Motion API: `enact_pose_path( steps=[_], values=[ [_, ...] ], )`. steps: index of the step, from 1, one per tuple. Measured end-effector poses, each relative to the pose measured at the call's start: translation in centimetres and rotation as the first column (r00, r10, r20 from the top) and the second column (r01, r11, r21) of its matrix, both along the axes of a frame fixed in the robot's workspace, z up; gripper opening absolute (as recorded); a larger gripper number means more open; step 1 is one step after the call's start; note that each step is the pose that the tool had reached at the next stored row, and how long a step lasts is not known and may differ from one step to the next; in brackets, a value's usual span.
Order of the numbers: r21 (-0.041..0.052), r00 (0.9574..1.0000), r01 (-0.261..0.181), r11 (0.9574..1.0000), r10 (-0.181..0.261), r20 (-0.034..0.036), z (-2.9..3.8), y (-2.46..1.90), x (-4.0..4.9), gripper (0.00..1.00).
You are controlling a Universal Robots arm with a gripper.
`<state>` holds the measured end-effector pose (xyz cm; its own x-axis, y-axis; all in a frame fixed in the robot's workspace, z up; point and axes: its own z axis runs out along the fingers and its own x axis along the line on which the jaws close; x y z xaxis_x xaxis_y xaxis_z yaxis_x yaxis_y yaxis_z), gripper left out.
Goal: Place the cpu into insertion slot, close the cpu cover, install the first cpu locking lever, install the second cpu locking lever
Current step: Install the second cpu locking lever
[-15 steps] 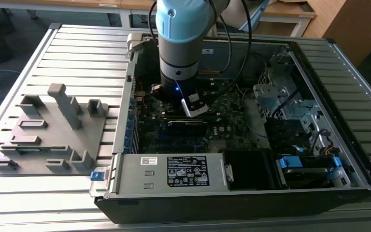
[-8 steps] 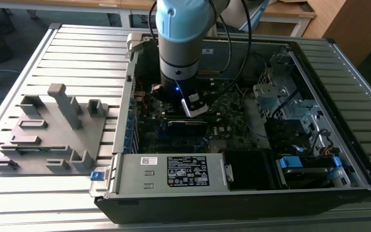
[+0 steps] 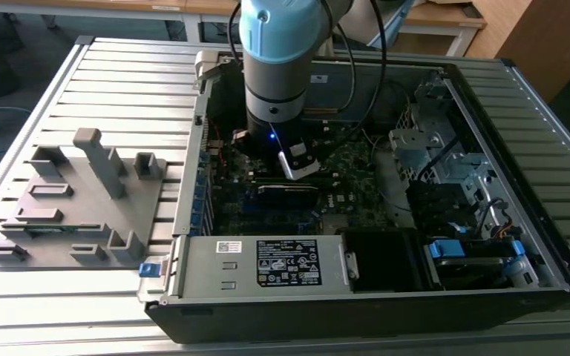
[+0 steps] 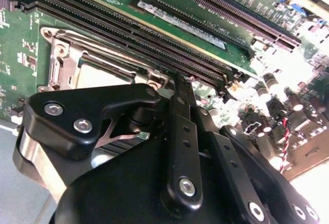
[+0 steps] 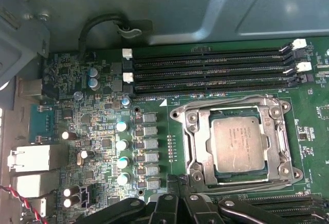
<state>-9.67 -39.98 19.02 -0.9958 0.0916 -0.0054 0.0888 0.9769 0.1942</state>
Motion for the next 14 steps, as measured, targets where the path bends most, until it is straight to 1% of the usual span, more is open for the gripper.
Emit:
enact_pose_path(
  steps=[3, 9, 14],
  values=[
    [0.0009, 1.0, 0.0, 1.0, 0.0, 0.0006, 0.23, 0.01, 0.01, 0.1],
    [0.0002, 1.0, 0.0, 1.0, 0.0, 0.0001, 1.13, 0.0, 0.0, 0.1],
    [0.0002, 1.0, 0.0, 1.0, 0.0, 0.0001, 1.21, 0.0, 0.0, 0.1]
  ],
)
